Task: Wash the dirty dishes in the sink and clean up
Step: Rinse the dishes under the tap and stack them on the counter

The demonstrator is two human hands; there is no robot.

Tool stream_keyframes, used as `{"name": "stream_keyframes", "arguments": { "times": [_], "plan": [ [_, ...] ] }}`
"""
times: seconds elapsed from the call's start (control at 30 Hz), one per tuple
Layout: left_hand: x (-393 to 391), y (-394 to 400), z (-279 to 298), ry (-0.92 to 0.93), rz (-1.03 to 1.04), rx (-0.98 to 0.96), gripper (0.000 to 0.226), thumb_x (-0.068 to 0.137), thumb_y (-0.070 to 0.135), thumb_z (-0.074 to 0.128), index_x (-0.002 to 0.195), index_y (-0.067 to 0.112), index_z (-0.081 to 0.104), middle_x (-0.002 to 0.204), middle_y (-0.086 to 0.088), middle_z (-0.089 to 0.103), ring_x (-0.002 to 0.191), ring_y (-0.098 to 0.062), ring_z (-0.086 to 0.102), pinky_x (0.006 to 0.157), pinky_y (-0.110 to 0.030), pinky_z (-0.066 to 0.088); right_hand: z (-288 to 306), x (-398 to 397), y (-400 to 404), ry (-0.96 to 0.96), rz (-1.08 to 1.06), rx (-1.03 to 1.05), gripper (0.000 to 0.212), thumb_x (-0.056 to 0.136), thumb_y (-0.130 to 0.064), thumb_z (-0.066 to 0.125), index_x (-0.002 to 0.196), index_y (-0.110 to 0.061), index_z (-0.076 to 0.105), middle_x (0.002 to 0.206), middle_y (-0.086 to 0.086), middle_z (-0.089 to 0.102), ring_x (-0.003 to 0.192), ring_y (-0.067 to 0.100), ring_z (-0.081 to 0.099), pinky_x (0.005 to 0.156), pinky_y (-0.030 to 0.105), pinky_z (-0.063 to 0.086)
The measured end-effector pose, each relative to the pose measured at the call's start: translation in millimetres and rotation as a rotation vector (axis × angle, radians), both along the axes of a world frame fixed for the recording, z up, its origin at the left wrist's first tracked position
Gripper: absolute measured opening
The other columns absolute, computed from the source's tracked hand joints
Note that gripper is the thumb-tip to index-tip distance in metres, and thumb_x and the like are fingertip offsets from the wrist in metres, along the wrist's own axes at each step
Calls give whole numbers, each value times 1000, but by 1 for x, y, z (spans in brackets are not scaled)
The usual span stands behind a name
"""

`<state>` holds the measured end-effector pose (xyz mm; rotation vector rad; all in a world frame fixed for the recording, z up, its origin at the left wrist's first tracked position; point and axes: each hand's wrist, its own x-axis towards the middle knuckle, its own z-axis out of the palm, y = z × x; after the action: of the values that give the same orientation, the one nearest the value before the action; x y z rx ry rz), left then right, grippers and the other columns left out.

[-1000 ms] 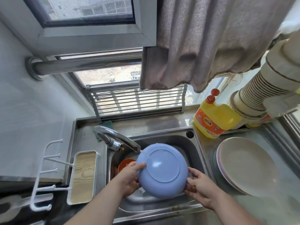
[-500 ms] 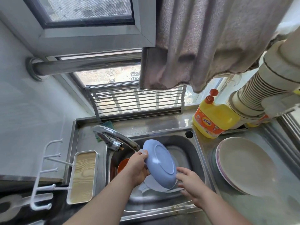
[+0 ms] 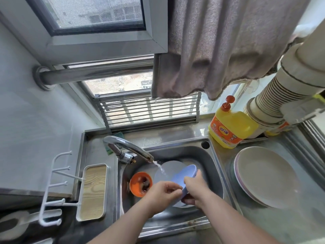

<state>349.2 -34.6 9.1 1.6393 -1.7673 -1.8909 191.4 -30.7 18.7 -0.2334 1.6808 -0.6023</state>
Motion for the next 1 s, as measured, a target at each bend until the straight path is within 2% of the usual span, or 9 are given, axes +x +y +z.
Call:
{"name": "stream_keyframes", "arguments": {
  "times": [0.07,0.17,0.27,0.4,0.53,0.63,0.77,0.9,1.0],
  "plan": [
    [7,-2,-5,-73,102,-48,25,98,44,62,87,29,78,79,17,72,76,-4,64,76,-30,53,2,-9,6,7,-35,-5,66,93,-5,37,152,-31,23,117,12,56,80,31,66,60,44,63],
    [23,-4,-19,-242,252,-60,7,98,36,62,102,33,67,109,5,70,91,-13,66,82,-38,59,7,-19,18,-13,-94,-18,58,95,-5,38,148,-27,30,124,9,52,97,36,65,70,52,65],
    [21,5,-18,-23,550,531,14,105,29,56,119,25,55,122,-7,59,101,-34,69,86,-45,63,15,-25,30,-56,-161,-45,47,95,-5,44,137,-26,40,124,13,50,104,41,62,75,54,64],
    [8,16,-30,240,876,876,26,105,-1,39,122,-3,59,107,-27,72,83,-41,72,59,-46,65,27,-27,49,-40,-201,-161,46,95,-9,52,134,-34,47,126,10,54,109,40,62,70,49,65],
    [-5,25,-32,190,711,1033,28,102,-7,31,106,-15,57,70,-28,67,46,-36,69,31,-37,51,36,-36,68,10,-262,-198,37,93,-11,59,124,-28,50,124,12,58,105,35,65,69,48,65],
    [-27,25,-28,168,747,905,22,104,-4,34,113,-3,54,87,-23,71,59,-35,71,37,-37,54,35,-52,79,49,-226,-301,57,90,-12,60,136,-44,52,129,1,62,115,31,61,77,53,65],
    [-46,26,-20,110,625,839,42,99,-8,33,136,-5,52,80,-20,73,53,-34,72,35,-36,54,36,-77,89,62,-266,-284,50,95,-9,56,139,-34,52,130,4,61,112,31,62,72,49,65],
    [-80,16,5,305,637,663,39,102,0,39,126,20,61,98,-15,80,83,-41,78,70,-56,64,49,-119,88,127,-117,-389,62,98,-9,56,141,-54,48,130,-12,62,118,22,61,82,47,65],
    [-112,9,6,331,505,557,52,94,-4,43,128,30,63,105,-11,79,83,-35,75,84,-48,61,54,-165,95,202,-164,-416,48,104,-17,56,138,-51,56,125,-16,71,109,15,71,77,37,64]
  ]
}}
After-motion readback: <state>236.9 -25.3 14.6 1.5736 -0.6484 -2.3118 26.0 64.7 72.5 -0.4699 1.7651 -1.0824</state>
